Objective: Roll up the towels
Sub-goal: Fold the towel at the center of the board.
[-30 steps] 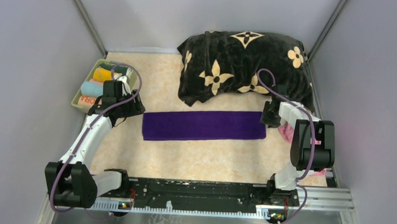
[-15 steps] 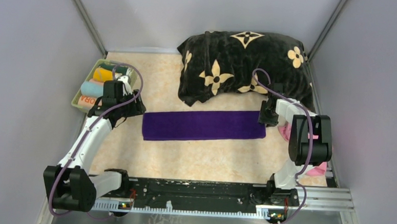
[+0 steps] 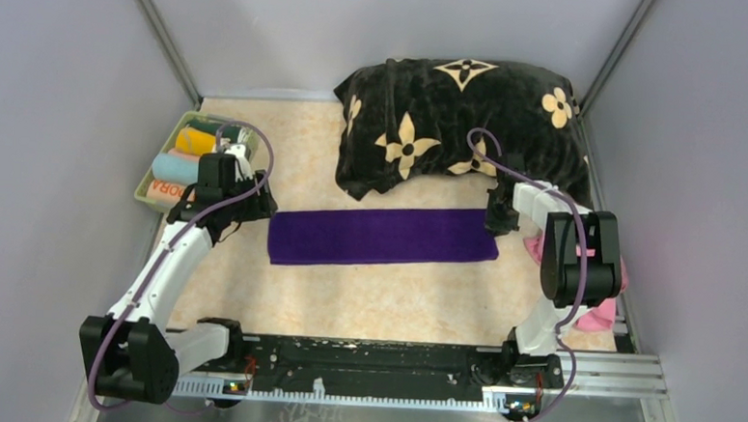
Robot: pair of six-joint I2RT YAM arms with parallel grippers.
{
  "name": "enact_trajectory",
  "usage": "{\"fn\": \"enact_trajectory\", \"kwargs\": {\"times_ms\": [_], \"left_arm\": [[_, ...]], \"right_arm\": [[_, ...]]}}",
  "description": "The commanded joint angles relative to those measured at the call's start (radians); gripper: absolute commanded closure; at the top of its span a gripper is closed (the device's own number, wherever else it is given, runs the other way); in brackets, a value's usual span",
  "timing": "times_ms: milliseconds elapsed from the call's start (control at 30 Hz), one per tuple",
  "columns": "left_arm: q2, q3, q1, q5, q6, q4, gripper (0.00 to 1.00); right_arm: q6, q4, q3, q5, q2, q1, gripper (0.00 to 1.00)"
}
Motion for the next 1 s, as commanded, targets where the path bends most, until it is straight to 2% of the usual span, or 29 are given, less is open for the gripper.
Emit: {"fn": "enact_trajectory", "kwargs": {"times_ms": [0, 100, 267, 433, 500, 667, 800, 967], "left_arm": [[-0.016, -0.016, -0.019, -0.005, 0.014, 0.009, 0.33], [-0.009, -0.015, -0.025, 0.015, 0.009, 0.011, 0.33], [0.002, 0.000, -0.044, 0.048, 0.002, -0.001, 0.32], [0.018, -0.006, -0.048, 0.124, -0.027, -0.007, 0.32], [0.025, -0.014, -0.049, 0.161, -0.048, -0.007, 0.32], [0.045, -0.050, -0.054, 0.250, -0.110, 0.032, 0.32], [0.078, -0.072, -0.060, 0.323, -0.158, 0.071, 0.32], [0.121, -0.104, -0.081, 0.384, -0.224, 0.146, 0.33]], "right_arm": [[0.017, -0.066, -0.030, 0.190, -0.011, 0.011, 1.00], [0.038, -0.091, 0.015, 0.313, -0.058, -0.011, 1.00], [0.059, -0.118, 0.111, 0.410, -0.124, -0.123, 1.00], [0.044, -0.115, 0.189, 0.521, -0.131, -0.152, 1.00], [0.033, -0.115, 0.203, 0.489, -0.134, -0.151, 1.00], [0.022, -0.132, 0.198, 0.262, -0.178, -0.093, 1.00], [0.034, -0.177, 0.189, 0.100, -0.200, 0.035, 1.00], [0.102, -0.170, 0.180, 0.004, -0.219, 0.224, 1.00]]}}
